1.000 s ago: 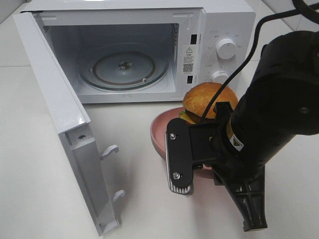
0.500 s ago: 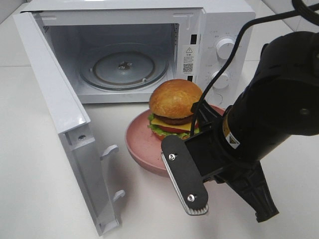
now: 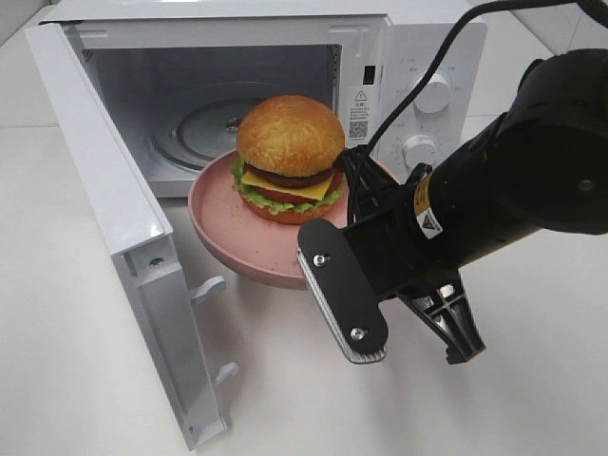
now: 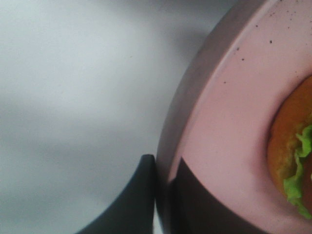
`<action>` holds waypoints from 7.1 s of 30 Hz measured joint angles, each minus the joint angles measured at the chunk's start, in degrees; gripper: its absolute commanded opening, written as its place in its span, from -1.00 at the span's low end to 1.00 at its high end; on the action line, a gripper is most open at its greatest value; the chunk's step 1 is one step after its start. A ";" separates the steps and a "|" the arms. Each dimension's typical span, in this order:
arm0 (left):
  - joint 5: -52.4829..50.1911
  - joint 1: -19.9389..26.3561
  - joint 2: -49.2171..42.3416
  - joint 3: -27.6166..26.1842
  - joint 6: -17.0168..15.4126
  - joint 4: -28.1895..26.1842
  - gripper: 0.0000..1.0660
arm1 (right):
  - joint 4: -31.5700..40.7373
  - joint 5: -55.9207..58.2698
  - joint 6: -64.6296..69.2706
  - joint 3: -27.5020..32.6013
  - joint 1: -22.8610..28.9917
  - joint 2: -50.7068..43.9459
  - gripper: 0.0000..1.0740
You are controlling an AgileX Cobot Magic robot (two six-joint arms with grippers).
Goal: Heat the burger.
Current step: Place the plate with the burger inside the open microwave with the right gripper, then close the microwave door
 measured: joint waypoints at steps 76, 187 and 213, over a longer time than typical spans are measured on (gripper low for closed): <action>0.00 0.00 0.00 0.00 0.00 0.00 -0.99 | 12.38 12.95 11.40 -51.97 -7.51 39.94 -0.67; 0.00 0.00 0.00 0.00 0.00 0.00 -0.99 | 13.35 45.09 72.59 14.84 -30.37 -60.28 0.36; 0.00 0.00 0.00 0.00 0.00 -0.92 -0.99 | 13.41 39.59 69.44 16.96 -30.31 -88.41 0.11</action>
